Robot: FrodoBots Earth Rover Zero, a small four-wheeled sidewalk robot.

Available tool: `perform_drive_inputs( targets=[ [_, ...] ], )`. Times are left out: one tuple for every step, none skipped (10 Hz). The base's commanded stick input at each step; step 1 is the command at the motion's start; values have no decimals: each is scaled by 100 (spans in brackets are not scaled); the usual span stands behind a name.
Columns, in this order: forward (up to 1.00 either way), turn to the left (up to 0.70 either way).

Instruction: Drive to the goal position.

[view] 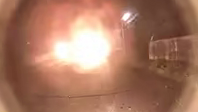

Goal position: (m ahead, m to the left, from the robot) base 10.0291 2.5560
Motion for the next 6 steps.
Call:
perform_drive_inputs(
  targets=[
    [42, 21],
    [70, 35],
    [48, 24],
    [7, 3],
    [0, 0],
    [0, 0]
  ],
)
